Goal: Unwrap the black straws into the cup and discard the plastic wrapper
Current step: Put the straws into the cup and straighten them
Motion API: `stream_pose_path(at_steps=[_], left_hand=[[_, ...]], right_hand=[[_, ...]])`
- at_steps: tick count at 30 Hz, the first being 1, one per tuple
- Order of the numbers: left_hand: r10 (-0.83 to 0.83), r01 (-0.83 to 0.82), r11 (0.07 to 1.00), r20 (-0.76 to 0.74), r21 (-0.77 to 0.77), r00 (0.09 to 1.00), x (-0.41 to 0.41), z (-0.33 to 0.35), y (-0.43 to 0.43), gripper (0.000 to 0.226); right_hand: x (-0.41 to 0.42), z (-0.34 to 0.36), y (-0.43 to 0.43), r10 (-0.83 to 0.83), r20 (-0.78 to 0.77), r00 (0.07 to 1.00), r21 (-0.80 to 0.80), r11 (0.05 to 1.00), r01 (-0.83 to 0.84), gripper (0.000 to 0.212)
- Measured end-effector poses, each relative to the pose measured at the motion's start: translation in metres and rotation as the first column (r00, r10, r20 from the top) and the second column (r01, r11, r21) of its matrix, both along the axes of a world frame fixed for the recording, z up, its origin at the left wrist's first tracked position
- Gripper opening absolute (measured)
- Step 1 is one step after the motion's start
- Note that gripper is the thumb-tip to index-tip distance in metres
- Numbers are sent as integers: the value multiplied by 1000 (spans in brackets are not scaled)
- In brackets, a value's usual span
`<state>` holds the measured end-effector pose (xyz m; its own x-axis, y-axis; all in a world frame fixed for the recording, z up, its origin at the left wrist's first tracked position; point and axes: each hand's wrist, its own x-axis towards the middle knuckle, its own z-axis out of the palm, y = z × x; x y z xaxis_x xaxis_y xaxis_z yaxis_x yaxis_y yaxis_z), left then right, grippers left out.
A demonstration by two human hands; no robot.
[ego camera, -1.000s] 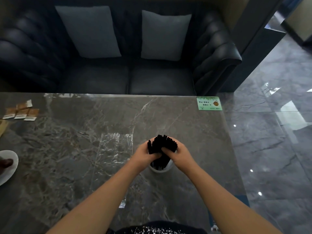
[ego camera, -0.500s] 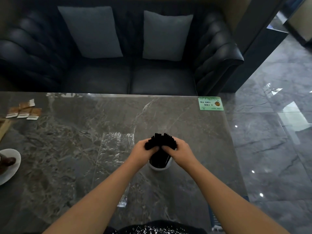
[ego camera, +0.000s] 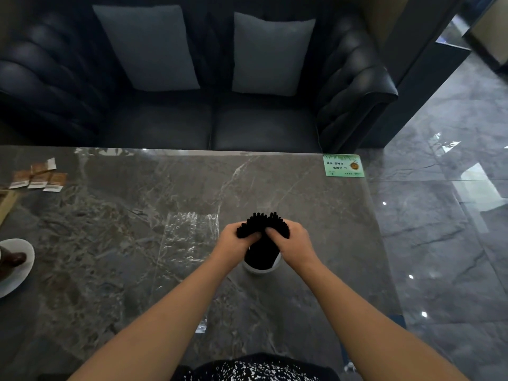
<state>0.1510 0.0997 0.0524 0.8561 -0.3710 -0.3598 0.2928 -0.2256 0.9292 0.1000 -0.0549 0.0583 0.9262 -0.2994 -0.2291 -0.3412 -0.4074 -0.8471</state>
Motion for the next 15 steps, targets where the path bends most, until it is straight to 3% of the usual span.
stream_pose_path(at_steps=[2, 4, 7, 12, 15], left_hand=[[-37, 37, 999, 21, 5, 999, 2, 2, 3, 8], [-64, 63, 998, 30, 21, 997, 3, 3, 4, 17], [-55, 54, 998, 15, 37, 998, 1, 3, 4, 13], [-50, 49, 992, 6, 115, 999, 1, 3, 2, 5], [-80, 76, 984, 18, 160, 997, 3, 2, 3, 4]], right_hand=[[-1, 1, 0, -7, 37, 999, -23, 1000, 8, 13], [0, 3, 0, -11, 66, 998, -39, 999, 14, 25], [-1, 5, 2, -13, 22, 1000, 6, 1000, 13, 6], [3, 18, 1, -35, 63, 997, 8, 999, 34, 21], [8, 28, -2, -33, 84, 996, -28, 999, 36, 19]])
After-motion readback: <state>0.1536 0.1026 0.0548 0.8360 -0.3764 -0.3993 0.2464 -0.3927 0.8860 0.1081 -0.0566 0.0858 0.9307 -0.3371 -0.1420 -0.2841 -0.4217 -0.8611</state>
